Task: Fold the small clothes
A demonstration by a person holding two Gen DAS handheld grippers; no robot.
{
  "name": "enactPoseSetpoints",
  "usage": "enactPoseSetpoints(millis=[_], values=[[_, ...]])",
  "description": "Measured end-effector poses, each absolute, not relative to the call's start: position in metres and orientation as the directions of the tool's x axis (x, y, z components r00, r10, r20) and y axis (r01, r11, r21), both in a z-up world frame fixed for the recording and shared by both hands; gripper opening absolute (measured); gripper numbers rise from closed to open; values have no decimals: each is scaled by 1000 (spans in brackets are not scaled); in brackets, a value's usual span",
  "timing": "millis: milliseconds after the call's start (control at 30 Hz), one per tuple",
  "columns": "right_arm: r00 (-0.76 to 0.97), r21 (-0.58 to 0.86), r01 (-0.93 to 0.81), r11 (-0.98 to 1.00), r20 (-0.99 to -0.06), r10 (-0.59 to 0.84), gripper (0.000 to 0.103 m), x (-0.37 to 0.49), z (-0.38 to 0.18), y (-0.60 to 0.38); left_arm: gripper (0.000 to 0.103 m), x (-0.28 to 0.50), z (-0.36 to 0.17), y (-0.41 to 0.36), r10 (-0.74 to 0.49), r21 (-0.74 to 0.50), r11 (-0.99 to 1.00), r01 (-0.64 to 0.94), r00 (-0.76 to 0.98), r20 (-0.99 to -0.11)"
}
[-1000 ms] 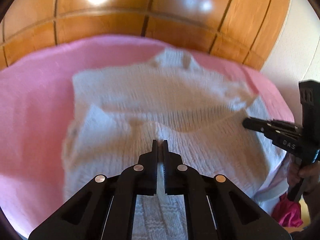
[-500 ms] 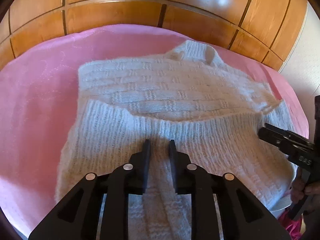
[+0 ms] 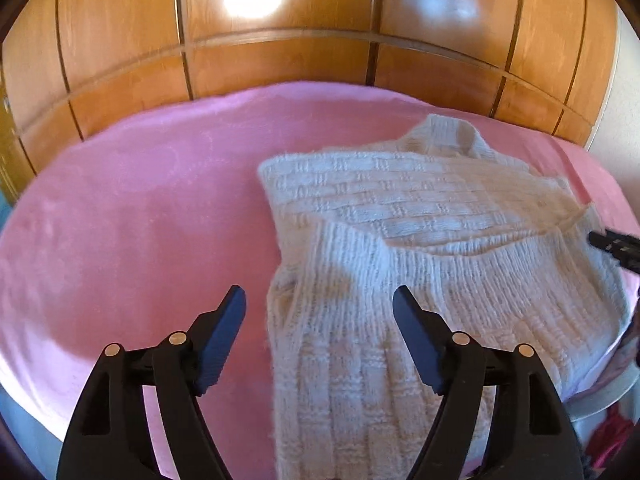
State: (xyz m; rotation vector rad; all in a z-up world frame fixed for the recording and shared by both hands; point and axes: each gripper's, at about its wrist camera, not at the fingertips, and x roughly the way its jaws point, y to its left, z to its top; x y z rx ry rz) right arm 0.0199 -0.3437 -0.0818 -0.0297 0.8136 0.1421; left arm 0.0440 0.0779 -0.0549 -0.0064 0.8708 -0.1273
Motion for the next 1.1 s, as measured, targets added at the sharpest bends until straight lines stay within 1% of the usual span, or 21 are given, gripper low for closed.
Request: enactPoseSetpoints(millis=[33,67,100,133,167,200,233,267,300,533,733,800,900,1000,1100], values=[[679,17,-137,990,-726,106,34,21,-83,-343,74,46,-58,78,-120,-60,991,116,624,-772],[682,8,-134,991,-725,98,20,22,-83,-342,67,48,-61,78,-118,-55,991,121,613,-781],[683,2,-131,991,-724,92,9,22,-83,-341,53,52,-66,79,-121,-54,990,128,602,-789],[688,-10,-125,992,-721,79,9,21,-82,-341,49,53,-68,79,-132,-66,989,132,592,-795],[693,-17,-122,992,-718,73,8,19,-83,-338,40,54,-70,80,-149,-82,987,139,586,-797],[695,-20,-120,993,-716,70,7,18,-81,-338,28,54,-71,80,-160,-87,985,150,592,-790],[696,-19,-120,993,-715,70,7,17,-81,-338,24,53,-71,78,-152,-75,985,152,600,-785],[697,-22,-118,993,-714,67,7,16,-80,-338,11,52,-70,77,-143,-62,986,153,608,-781],[698,-25,-115,993,-713,63,7,16,-79,-339,7,51,-70,77,-145,-60,986,156,614,-776],[739,-24,-114,993,-670,69,7,2,-44,-345,6,36,-44,76,-155,-41,982,182,676,-721],[779,53,-103,993,-616,114,6,9,-7,-359,5,50,-1,90,-229,-137,973,186,698,-678],[788,86,-95,992,-603,128,6,23,2,-365,5,65,11,96,-258,-181,966,184,702,-663],[790,124,-78,989,-598,137,6,51,7,-374,5,94,20,96,-246,-182,969,166,709,-661],[784,144,-45,989,-608,124,6,92,3,-380,5,137,14,94,-226,-189,973,131,698,-679],[761,136,4,991,-643,85,6,145,-11,-381,5,185,-2,94,-195,-201,977,70,676,-710]])
